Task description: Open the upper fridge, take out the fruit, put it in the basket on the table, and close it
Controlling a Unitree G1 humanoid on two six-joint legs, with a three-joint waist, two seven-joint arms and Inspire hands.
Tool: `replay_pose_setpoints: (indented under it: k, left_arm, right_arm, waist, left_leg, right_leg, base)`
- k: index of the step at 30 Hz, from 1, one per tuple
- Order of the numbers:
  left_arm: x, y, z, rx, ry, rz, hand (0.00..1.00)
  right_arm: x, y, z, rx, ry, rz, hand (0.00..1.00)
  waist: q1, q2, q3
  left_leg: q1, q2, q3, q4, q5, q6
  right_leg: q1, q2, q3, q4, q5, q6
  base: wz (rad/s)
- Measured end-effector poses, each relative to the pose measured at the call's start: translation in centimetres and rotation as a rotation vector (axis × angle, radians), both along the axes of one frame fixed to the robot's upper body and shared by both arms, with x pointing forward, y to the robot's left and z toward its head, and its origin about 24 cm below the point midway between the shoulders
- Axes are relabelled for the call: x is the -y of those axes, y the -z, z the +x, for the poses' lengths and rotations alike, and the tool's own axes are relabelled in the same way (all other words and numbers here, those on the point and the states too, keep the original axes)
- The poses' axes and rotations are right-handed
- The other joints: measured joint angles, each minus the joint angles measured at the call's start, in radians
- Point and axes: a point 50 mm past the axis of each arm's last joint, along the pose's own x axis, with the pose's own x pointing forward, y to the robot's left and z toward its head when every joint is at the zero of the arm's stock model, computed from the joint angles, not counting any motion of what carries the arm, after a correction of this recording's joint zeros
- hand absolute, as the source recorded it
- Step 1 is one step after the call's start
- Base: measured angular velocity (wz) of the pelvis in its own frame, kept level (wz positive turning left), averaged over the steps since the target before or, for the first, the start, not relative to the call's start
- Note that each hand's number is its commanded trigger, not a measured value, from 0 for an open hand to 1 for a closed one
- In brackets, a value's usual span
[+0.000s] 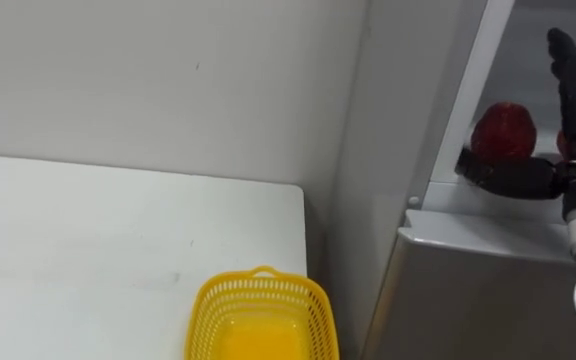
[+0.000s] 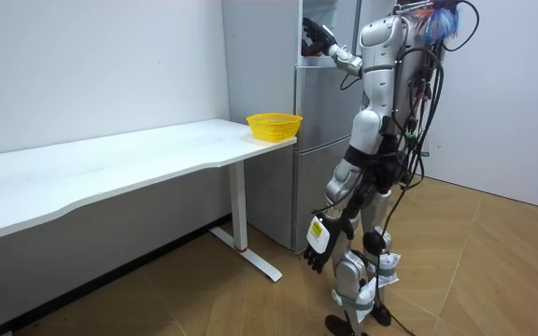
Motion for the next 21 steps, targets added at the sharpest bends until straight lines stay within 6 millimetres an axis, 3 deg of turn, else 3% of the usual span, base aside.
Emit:
replay_pose_setpoints:
  k: [4, 10, 16, 21]
  left_arm:
    - [0.0, 0.0, 0.1, 0.002, 0.0, 0.002, 0.0]
    - [-0.1, 0.0, -0.4, -0.022, -0.009, 0.009, 0.0]
    - [-0.1, 0.1, -0.6, -0.031, -0.013, 0.008, 0.0]
    - [-0.3, 0.0, -0.8, -0.047, -0.018, 0.014, 0.0]
  right_arm:
    - [0.0, 0.1, 0.0, -0.006, -0.004, -0.001, 0.0]
    - [0.1, 0.2, 0.1, -0.027, -0.012, 0.002, 0.0]
    - [0.4, 0.9, 0.4, -0.069, -0.03, 0.052, 0.0]
    - [0.9, 1.7, 0.7, -0.138, -0.071, 0.116, 0.0]
  waist:
    - [0.001, 0.011, 0.0043]
    - [0.002, 0.022, -0.0051]
    - [0.001, 0.008, -0.0118]
    - [-0.001, -0.008, -0.0061]
  left_leg:
    - [-0.006, 0.0, -0.001, 0.0, 0.0, 0.0]
    - [-0.006, 0.0, -0.001, 0.001, 0.0, 0.0]
    - [-0.003, 0.0, -0.001, 0.0, 0.0, 0.0]
    - [0.001, 0.0, -0.006, -0.004, 0.0, 0.0]
  right_leg:
    - [0.0, 0.0, 0.0, 0.001, 0.0, 0.0]
    - [0.001, 0.0, -0.001, 0.002, 0.0, -0.001]
    - [0.004, 0.0, -0.001, 0.002, 0.0, -0.001]
    - [0.011, 0.001, -0.002, 0.001, 0.001, -0.001]
  base:
    - [0.0]
    - [0.0]
    - [0.0]
    - [0.01]
